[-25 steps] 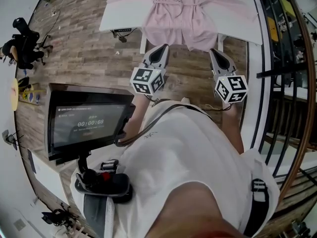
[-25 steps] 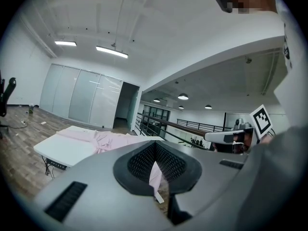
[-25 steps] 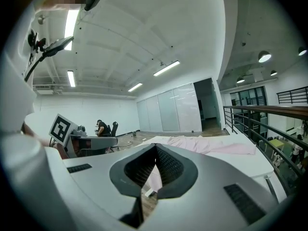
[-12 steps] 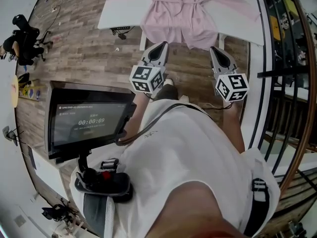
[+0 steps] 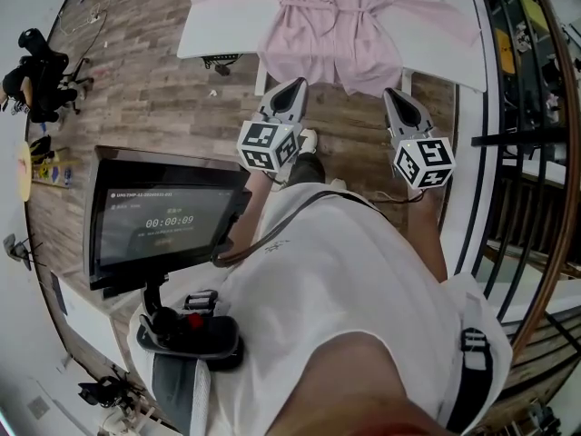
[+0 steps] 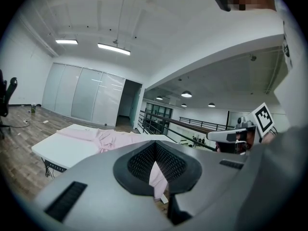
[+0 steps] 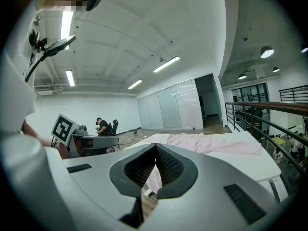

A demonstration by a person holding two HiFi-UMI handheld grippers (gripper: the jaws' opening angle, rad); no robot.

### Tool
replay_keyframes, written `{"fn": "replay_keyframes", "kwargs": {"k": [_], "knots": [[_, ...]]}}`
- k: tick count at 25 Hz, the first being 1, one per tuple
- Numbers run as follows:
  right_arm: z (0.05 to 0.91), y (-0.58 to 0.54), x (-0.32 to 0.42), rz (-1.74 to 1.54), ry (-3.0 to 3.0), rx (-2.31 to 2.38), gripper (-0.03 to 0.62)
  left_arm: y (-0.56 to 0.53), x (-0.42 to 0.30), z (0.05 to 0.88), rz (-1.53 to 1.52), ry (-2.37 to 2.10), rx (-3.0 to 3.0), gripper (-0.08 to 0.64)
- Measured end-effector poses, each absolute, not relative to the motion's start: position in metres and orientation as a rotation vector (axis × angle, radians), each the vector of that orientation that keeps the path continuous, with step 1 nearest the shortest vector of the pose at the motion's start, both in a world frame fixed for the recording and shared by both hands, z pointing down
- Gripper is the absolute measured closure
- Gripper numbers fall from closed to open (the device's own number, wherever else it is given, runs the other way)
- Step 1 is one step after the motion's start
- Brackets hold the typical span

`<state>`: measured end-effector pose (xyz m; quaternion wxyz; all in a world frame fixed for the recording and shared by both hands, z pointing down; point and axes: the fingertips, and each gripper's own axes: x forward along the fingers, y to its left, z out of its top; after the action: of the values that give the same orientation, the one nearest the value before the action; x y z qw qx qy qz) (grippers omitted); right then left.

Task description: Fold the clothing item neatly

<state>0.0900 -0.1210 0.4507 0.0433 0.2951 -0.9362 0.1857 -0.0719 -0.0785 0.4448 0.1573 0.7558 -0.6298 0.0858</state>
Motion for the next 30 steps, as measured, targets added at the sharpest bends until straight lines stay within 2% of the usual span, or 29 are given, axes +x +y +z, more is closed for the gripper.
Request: {"fn": "replay_keyframes", "kwargs": {"k": [30], "knots": [[0.442, -0.133, 0.128, 0.506, -2.837, 1.190, 0.591, -0.115, -0.041, 0.434, 0.242, -1.642, 2.373, 0.558]]}}
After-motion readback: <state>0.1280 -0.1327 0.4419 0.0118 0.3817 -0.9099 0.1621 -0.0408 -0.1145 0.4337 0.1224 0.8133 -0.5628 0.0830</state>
